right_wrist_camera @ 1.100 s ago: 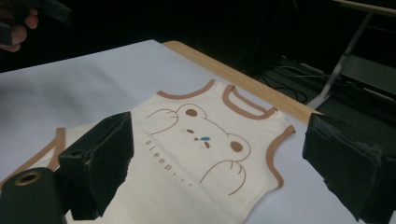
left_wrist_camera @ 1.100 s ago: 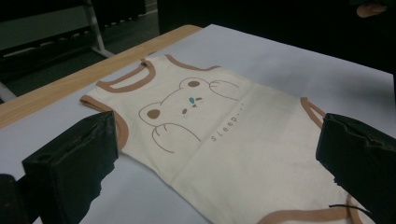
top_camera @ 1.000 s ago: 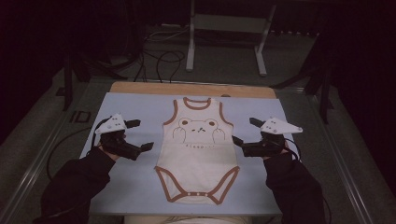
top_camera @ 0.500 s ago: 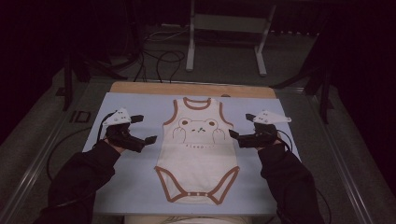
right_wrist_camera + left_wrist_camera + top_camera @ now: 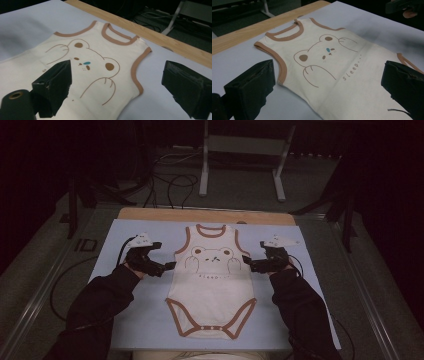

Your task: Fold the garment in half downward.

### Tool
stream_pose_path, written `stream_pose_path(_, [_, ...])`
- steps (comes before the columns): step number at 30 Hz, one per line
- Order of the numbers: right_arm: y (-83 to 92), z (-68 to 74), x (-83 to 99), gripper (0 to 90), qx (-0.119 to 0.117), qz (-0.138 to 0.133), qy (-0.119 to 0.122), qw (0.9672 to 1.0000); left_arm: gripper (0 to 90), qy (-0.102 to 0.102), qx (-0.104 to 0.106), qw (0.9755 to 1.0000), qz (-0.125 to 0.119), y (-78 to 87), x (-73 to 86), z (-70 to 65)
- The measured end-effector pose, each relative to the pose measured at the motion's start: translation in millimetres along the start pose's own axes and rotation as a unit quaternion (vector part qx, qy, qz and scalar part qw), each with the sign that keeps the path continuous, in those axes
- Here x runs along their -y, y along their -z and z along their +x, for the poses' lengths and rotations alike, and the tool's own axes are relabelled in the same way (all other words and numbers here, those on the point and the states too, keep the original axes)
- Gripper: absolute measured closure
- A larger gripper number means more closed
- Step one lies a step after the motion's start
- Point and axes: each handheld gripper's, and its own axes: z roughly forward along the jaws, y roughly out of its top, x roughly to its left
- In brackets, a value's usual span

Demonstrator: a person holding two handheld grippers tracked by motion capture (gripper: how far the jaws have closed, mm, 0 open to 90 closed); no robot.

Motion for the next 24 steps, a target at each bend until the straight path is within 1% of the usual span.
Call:
stream_pose_path(2, [-4.7,-3.0,2.3,12.6,-0.001,0.002,-0.011,0.9999,0.0,0.005,0.003,1.0,0.004,-5.6,0.3,1.1])
stream_pose_path(4, [-9.5,-5.4,4.6,12.5,0.001,0.006,-0.013,0.9999,0.0,0.004,0.002,1.0,0.008,-11.0,0.7,1.8])
stream_pose_path(6, [-13.8,-6.7,6.4,11.8,0.001,0.009,-0.018,0.9998,0.0,0.011,0.006,0.9999,0.011,-16.5,1.4,3.6])
stream_pose_path(8, [-17.5,-8.2,8.2,11.5,0.0,0.012,-0.023,0.9997,0.0,0.015,0.005,0.9998,0.015,-22.6,2.6,4.9])
stream_pose_path(10, [-22.0,-8.8,10.1,10.8,0.0,0.023,-0.029,0.9993,0.0,0.016,0.004,0.9997,0.02,-28.4,3.6,6.4])
stream_pose_path(11, [-23.5,-9.0,10.7,10.4,-0.001,0.026,-0.03,0.9992,0.0,0.016,-0.002,0.9995,0.028,-33.0,4.1,6.7])
stream_pose_path(12, [-25.8,-9.1,11.8,9.6,-0.003,0.031,-0.033,0.999,0.0,0.017,-0.013,0.9993,0.03,-36.4,4.4,6.3])
stream_pose_path(13, [-27.9,-8.9,12.8,9.6,0.004,0.033,-0.034,0.9989,0.0,0.019,-0.016,0.9992,0.029,-38.9,4.8,6.7])
stream_pose_path(14, [-29.8,-9.0,13.3,9.6,0.008,0.038,-0.037,0.9986,0.0,0.02,-0.013,0.9993,0.03,-40.9,5.4,7.9])
stream_pose_path(16, [-33.4,-10.8,14.9,9.5,0.004,0.042,-0.043,0.9982,0.0,0.017,-0.022,0.9991,0.033,-45.6,6.7,9.5])
stream_pose_path(17, [-35.8,-12.0,15.5,9.5,0.007,0.048,-0.05,0.9976,0.0,0.019,-0.025,0.9988,0.037,-48.0,7.5,11.2])
stream_pose_path(18, [-37.8,-13.3,16.3,9.6,0.012,0.051,-0.055,0.9971,0.0,0.021,-0.028,0.9986,0.04,-50.1,8.5,12.7])
stream_pose_path(19, [-39.3,-14.6,17.6,9.5,0.012,0.052,-0.056,0.997,0.0,0.022,-0.031,0.9984,0.043,-51.6,9.1,13.9])
stream_pose_path(20, [-40.4,-15.3,18.4,9.5,0.009,0.054,-0.06,0.9967,0.1,0.019,-0.039,0.998,0.047,-54.0,10.2,14.9])
stream_pose_path(22, [-44.6,-17.4,20.7,9.6,0.005,0.062,-0.066,0.9959,1.6,0.011,-0.046,0.9973,0.057,-57.9,12.3,16.6])
stream_pose_path(24, [-48.4,-18.3,22.6,10.4,0.005,0.069,-0.062,0.9956,3.1,0.011,-0.055,0.9961,0.068,-62.2,14.3,18.9])
